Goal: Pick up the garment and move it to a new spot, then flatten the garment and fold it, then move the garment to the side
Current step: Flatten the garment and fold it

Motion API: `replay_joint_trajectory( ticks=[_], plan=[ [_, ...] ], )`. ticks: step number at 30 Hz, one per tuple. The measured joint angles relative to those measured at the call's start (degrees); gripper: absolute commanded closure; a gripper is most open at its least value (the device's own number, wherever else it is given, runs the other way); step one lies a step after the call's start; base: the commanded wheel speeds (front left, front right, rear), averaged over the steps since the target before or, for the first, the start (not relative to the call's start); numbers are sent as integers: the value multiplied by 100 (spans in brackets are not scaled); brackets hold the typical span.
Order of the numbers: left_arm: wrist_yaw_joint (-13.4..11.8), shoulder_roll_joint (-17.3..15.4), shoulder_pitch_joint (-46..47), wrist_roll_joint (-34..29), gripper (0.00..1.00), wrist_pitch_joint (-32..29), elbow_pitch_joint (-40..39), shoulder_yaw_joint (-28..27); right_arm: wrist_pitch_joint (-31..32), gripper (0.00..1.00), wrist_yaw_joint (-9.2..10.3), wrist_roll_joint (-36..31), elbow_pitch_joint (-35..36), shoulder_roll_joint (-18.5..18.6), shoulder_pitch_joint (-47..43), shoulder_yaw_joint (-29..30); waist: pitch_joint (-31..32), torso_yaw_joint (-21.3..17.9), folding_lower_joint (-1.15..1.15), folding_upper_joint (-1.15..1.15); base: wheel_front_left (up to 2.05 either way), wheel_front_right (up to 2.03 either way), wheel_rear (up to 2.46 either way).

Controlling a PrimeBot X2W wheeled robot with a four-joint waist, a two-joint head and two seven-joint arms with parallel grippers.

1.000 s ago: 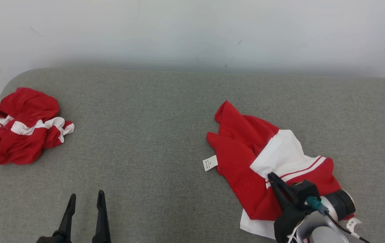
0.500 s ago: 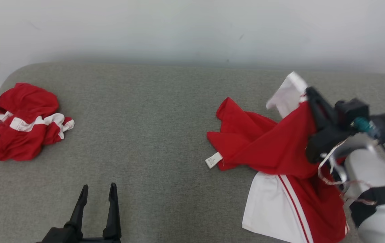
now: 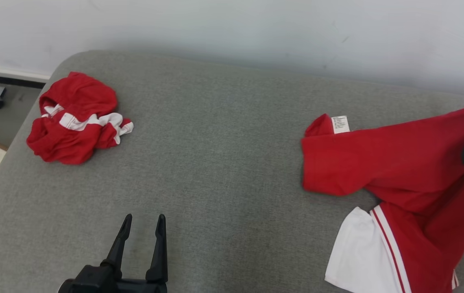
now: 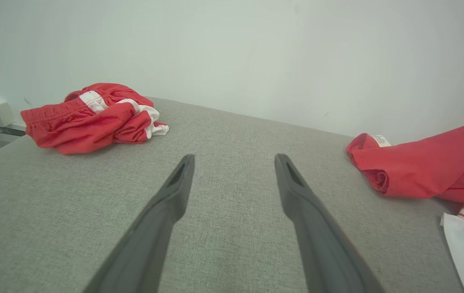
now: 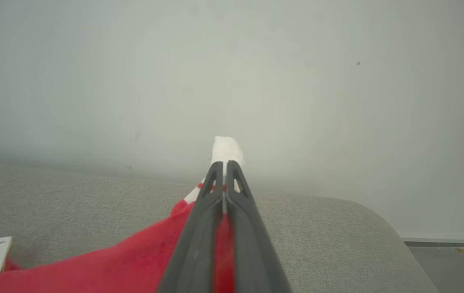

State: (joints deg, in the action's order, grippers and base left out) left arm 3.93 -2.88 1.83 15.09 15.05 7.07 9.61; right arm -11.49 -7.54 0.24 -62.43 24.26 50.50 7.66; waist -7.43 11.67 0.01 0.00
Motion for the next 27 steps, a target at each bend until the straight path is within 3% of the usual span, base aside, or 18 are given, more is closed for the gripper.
replay_joint_trajectory(
  ticks=[1,2,3,4,13,19,27],
  plan=[
    [-15,0,30,20,0,-1,0,18,-16,100,0,-71,-109,13,53,107,-23,49,0,0,0,0,0],
    [-25,1,56,21,0,0,-8,24,-51,81,0,-121,-190,-2,103,178,-49,88,0,0,0,0,0],
    [-36,0,63,21,0,0,-12,29,-98,69,0,-210,-226,-21,132,211,-80,116,0,0,0,0,0],
    [-40,0,62,22,0,0,-10,24,-140,0,0,-286,-276,-67,176,257,-112,135,0,0,0,0,0],
    [-65,1,62,21,0,-1,9,-38,-341,0,0,-600,-199,-388,210,369,-141,-11,0,0,0,0,0],
    [-40,2,-5,-4,0,0,-4,-207,-363,0,0,-350,925,-797,-409,-11,27,-339,-1,0,0,0,0],
    [-38,2,-194,-42,0,-1,-27,-360,-364,0,0,421,2230,-803,-1880,-637,173,-777,-1,0,0,0,0]
  ],
)
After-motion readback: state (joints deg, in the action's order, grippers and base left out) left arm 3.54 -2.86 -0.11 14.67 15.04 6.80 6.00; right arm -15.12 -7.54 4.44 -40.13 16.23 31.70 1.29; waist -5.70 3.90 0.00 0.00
